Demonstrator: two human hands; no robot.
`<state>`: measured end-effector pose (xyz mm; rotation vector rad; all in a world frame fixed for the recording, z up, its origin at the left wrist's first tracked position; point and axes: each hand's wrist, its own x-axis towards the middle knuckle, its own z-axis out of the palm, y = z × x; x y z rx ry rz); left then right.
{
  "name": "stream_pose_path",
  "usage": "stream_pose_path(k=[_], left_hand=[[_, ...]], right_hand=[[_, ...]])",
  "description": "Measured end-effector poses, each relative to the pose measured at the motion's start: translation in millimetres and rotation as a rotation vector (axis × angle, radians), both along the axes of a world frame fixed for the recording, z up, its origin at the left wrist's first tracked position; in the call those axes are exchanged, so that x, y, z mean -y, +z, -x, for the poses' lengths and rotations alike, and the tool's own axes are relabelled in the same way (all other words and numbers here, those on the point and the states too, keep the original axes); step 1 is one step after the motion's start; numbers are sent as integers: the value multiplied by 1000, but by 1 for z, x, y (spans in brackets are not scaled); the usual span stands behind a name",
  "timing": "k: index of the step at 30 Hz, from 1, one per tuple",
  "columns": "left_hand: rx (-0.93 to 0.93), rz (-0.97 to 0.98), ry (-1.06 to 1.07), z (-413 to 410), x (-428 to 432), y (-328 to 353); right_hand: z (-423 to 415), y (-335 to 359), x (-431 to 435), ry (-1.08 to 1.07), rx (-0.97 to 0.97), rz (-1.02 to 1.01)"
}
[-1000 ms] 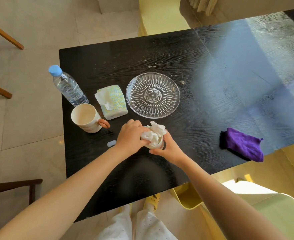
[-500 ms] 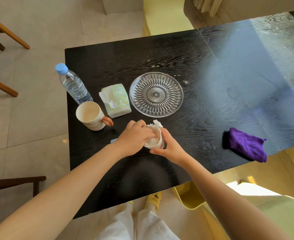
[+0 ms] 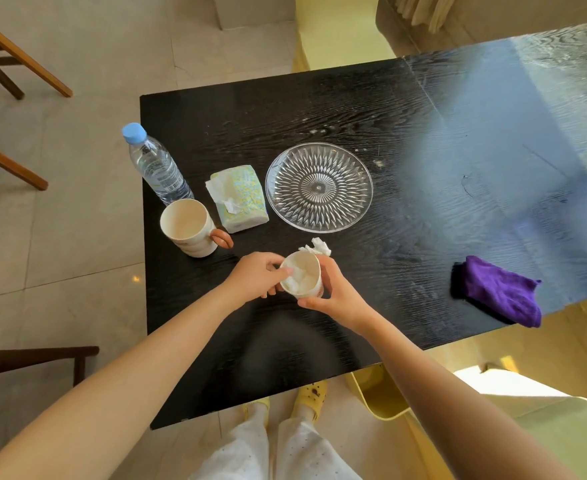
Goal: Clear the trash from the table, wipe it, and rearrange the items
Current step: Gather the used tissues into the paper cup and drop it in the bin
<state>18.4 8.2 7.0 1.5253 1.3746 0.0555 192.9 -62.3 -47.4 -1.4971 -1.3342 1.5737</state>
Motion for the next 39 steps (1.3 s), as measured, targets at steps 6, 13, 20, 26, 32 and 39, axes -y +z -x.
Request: stream_pose_path(k=[6, 13, 20, 26, 32, 39], left_hand=[[-180, -152, 8, 11, 1, -2], [-228, -182, 97, 19, 8, -1], [-212, -150, 99, 25, 10, -7], [-101, -99, 166, 16, -1, 3], [-47, -23, 183, 10, -3, 15], [49, -16, 135, 1, 0, 23]], right_hand=[[-14, -14, -24, 211, 628, -104], [0, -22, -76, 249, 1055, -126], [15, 0, -67, -66, 671, -196], [22, 52, -42, 122, 594, -526], [21, 64, -26, 336, 849, -700], [24, 85, -14, 196, 830, -496]])
